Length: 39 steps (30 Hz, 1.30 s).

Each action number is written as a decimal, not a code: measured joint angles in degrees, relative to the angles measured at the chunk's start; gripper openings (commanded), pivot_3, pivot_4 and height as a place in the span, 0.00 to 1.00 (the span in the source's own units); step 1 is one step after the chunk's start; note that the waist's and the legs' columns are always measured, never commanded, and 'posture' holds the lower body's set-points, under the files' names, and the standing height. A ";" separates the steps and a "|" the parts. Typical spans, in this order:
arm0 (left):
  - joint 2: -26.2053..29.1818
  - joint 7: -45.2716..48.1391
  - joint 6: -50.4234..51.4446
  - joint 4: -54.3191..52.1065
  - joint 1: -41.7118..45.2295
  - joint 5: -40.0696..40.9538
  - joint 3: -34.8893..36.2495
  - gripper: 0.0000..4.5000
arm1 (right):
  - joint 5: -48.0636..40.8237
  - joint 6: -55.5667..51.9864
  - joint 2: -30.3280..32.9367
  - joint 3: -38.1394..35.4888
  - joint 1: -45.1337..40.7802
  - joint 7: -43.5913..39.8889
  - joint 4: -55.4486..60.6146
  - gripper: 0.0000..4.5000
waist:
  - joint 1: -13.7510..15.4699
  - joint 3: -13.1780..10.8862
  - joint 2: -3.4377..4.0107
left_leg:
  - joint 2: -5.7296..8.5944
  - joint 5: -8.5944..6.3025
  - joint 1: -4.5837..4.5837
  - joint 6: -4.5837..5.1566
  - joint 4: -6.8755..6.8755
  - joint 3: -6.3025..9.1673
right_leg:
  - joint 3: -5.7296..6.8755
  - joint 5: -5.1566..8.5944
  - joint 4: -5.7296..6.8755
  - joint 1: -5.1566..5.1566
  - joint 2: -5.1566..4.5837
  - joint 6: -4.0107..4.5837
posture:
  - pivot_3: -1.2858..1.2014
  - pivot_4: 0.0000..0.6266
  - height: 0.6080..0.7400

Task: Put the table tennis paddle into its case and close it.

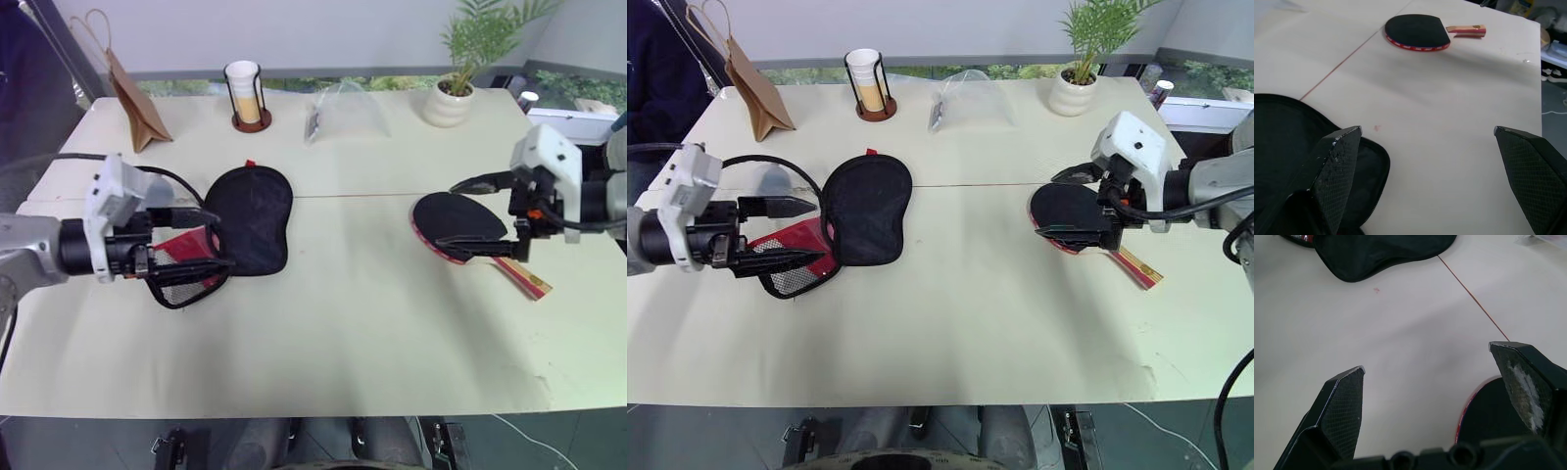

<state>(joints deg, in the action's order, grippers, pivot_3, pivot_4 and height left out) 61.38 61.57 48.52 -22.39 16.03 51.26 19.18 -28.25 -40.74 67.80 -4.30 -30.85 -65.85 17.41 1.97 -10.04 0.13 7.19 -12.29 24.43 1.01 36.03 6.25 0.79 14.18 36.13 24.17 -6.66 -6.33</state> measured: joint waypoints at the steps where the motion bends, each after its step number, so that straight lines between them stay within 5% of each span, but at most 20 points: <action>1: 0.00 0.05 0.01 0.04 0.00 0.03 0.04 1.00 | 0.03 0.07 -0.13 0.20 -0.13 -0.02 -0.05 0.99 | 0.00 0.00 0.00 | 0.00 0.00 0.00 0.00 0.00 0.00 | 0.00 0.00 0.00 0.00 0.00 0.00 | 0.52 0.24 1.00; 28: 0.00 -0.28 0.62 -0.11 -2.17 1.12 0.90 1.00 | 3.53 -0.84 -6.58 7.42 -6.73 1.46 -3.00 0.99 | -0.23 0.00 0.00 | -0.01 0.00 0.00 -0.01 0.00 -0.03 | -0.05 -0.02 0.05 0.06 0.04 0.00 | 0.52 0.24 1.00; 39: 0.06 -0.03 -1.82 2.23 -4.97 -2.42 2.64 1.00 | 9.84 -9.16 -29.62 20.26 -17.53 12.47 -14.34 0.99 | -2.66 0.00 -0.01 | -0.05 0.06 -0.01 -0.05 -0.08 -0.03 | -0.12 -0.20 0.17 0.17 0.16 -0.09 | 0.52 0.24 1.00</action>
<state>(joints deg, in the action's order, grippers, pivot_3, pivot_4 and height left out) 61.43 61.55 46.70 -20.16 11.05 48.84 21.82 -18.41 -49.90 38.17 15.96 -48.39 -53.39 3.07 -0.69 -10.04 0.12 7.14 -12.23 24.42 0.96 35.95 6.21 0.67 13.98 36.29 24.34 -6.51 -6.42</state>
